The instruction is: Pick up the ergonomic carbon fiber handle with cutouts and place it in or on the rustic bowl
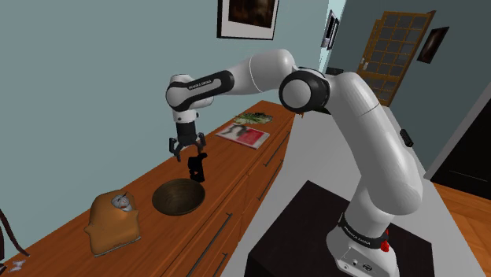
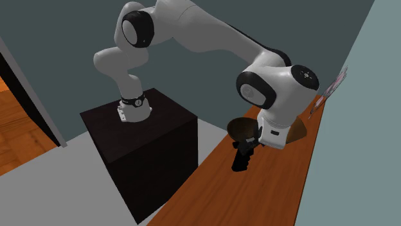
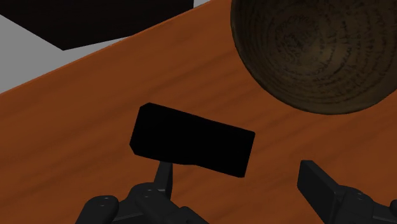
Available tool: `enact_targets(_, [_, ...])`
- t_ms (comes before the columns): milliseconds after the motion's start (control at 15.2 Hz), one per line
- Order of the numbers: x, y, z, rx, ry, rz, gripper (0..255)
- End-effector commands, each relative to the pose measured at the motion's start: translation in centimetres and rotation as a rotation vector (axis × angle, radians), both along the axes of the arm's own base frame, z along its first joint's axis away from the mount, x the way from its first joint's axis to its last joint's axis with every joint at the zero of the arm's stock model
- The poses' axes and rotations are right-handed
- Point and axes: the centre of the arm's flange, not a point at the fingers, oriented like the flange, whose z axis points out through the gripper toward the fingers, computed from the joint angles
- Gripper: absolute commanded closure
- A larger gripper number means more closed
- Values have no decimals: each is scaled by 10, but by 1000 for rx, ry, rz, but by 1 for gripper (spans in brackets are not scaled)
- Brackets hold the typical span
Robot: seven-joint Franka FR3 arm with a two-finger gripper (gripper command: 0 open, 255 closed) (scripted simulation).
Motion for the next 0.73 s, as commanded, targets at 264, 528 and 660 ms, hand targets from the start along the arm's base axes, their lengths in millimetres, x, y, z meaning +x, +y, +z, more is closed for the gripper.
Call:
enact_targets(264, [-2,0,-7,0,0,0,0])
enact_targets(528, [-2,0,-7,0,0,0,255])
enact_targets(660, [-2,0,-7,0,0,0,255])
